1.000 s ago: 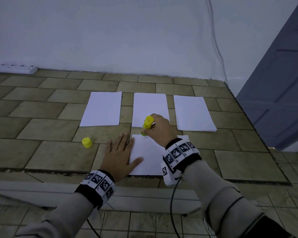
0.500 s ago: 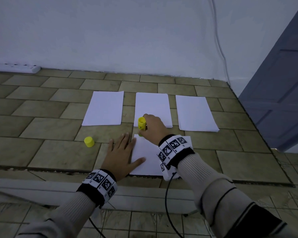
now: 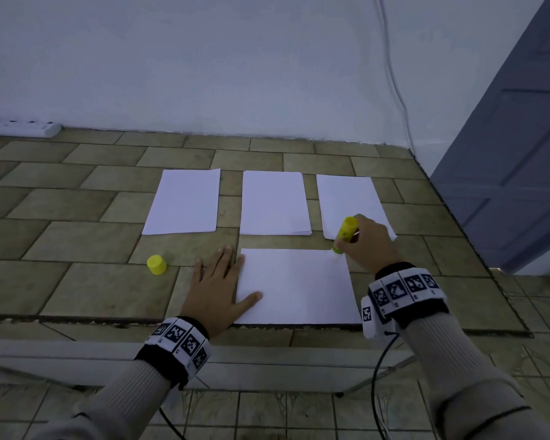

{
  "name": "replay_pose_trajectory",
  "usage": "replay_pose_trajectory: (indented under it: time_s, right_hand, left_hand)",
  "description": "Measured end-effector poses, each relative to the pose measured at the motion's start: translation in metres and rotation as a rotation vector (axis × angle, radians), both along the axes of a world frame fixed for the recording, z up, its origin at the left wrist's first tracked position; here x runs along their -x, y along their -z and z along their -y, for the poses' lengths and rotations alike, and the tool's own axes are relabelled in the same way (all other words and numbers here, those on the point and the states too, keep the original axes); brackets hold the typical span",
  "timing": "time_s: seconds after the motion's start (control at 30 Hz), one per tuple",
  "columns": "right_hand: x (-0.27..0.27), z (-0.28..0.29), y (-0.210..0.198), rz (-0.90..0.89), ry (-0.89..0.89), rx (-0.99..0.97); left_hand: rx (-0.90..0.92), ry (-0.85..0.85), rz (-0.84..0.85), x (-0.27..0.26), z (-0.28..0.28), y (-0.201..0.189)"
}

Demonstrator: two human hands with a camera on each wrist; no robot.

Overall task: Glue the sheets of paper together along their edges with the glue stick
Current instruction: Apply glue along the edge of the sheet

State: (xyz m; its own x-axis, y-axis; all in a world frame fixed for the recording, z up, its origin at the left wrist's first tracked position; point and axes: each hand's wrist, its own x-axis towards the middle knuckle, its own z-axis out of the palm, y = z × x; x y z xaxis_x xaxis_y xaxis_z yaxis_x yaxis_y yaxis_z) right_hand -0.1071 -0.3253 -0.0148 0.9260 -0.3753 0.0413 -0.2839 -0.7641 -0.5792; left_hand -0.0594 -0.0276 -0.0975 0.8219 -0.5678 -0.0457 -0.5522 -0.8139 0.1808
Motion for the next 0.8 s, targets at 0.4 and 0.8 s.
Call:
replay_pose_trajectory:
  time_s: [0.4,0.8]
  right_hand:
    - [0.000,-0.095,-0.003,0.108,-0.341,-0.286]
    - [-0.014,-0.132,0.002,0.046,-0.483,-0.097]
  left_hand:
    - [-0.040,-0.001,0.004,0.001,0.000,-0.002]
    - [-0.062,0.005,0.006,0.001,0.000,-0.004]
